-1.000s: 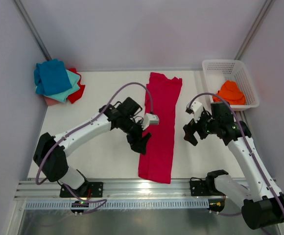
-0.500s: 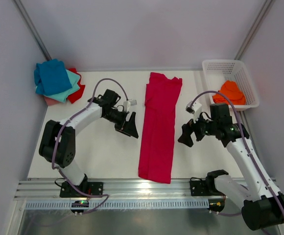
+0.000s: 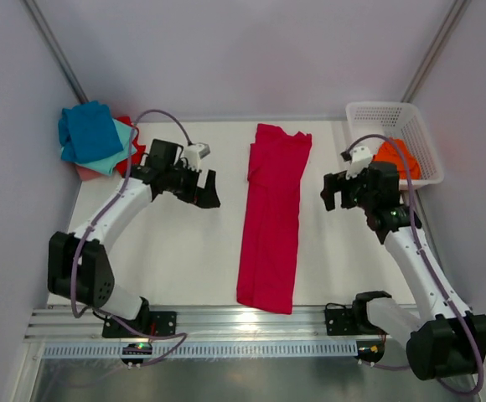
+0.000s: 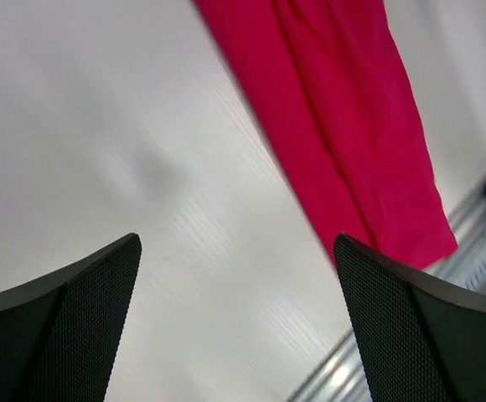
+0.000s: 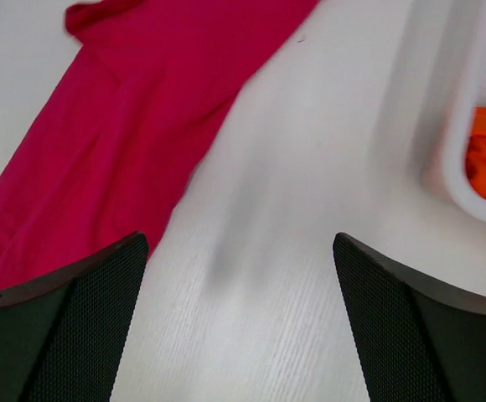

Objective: Fold and stack the t-shirts
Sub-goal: Fold the tshirt

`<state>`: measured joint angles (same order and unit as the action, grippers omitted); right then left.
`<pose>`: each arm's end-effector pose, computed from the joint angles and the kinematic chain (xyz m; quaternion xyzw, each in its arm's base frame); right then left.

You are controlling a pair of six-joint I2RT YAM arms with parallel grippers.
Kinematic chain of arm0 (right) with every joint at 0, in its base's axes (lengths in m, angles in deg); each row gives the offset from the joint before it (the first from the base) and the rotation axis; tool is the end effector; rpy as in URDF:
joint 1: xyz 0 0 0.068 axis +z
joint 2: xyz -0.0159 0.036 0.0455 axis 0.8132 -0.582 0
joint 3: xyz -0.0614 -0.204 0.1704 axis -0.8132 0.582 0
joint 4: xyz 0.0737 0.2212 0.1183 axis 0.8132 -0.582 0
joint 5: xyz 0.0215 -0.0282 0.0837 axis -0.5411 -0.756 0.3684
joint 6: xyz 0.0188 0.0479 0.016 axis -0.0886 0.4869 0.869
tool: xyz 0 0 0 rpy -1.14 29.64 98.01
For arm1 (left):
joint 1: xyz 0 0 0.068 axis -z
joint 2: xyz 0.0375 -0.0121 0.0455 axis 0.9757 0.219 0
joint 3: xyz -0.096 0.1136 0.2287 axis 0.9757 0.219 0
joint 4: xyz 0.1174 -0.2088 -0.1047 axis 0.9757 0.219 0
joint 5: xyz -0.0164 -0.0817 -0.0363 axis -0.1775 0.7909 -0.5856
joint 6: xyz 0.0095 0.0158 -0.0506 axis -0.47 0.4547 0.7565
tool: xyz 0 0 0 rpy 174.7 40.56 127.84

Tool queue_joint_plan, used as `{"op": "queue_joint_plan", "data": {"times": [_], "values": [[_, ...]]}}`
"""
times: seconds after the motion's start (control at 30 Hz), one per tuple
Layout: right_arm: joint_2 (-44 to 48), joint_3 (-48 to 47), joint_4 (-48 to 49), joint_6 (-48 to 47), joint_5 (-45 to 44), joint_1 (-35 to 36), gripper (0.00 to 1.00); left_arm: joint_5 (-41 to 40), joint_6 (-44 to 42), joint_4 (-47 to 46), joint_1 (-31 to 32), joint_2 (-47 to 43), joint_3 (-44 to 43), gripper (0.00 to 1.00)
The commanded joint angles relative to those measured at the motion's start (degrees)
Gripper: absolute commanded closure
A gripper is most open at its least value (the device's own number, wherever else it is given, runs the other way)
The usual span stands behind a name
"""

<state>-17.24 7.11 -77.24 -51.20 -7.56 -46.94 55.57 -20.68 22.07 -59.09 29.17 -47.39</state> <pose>0.2176 0.0367 0.2925 -0.1968 0.8531 0.0857 0.4755 0.2992 -0.1199 0.2622 0.2296 0.8926 -0.3226 0.2158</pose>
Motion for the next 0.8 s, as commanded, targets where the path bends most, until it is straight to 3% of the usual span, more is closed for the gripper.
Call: {"op": "queue_joint_plan", "data": {"times": [0.0,0.1,0.13,0.23,0.3,0.37,0.4,0.47,0.57,0.6,0.7,0.77], "values": [[0.4,-3.2,12.4,13.4,-7.8,-6.4,0.03,-16.1,6.0,-15.2,-2.3,-9.7,3.0,0.01],[1.1,-1.7,17.3,25.0,-8.8,-16.7,0.01,-21.2,9.6,-20.5,-2.3,-14.3,6.8,0.01],[1.0,-0.7,18.0,27.4,-8.8,-21.2,0.01,-18.4,10.9,-20.4,-3.2,-16.0,7.6,0.01],[-1.3,0.5,19.7,30.1,-5.1,-26.2,0.01,-5.9,17.0,-23.7,-9.0,-18.9,11.0,0.01],[-4.1,0.0,18.4,29.0,4.2,-29.9,0.01,5.3,26.1,-29.0,-17.7,-19.5,14.6,0.06],[-9.8,-1.7,13.6,27.0,19.3,-33.3,0.01,17.9,30.4,-29.3,-25.3,-15.7,14.8,0.10],[-11.8,-1.7,13.0,26.5,25.5,-34.1,0.01,19.9,29.5,-28.1,-26.5,-13.9,14.2,0.11],[-16.0,-1.2,10.5,24.7,37.1,-34.7,0.01,22.1,24.3,-18.1,-27.3,-10.7,11.3,0.12],[-18.0,0.6,7.8,19.8,45.2,-34.5,0.03,24.5,11.4,-4.8,-27.3,-5.1,9.2,0.15],[-18.0,0.4,5.7,16.9,45.5,-33.5,0.03,27.7,4.3,-1.1,-27.3,-2.2,7.5,0.16],[-18.8,-2.7,-8.5,-0.5,49.9,-31.5,0.05,35.9,-8.1,10.7,-27.3,3.7,4.0,0.21],[-18.1,-3.4,-14.4,-6.7,50.6,-29.6,0.06,38.4,-14.2,17.7,-27.4,7.3,1.0,0.26]]}}
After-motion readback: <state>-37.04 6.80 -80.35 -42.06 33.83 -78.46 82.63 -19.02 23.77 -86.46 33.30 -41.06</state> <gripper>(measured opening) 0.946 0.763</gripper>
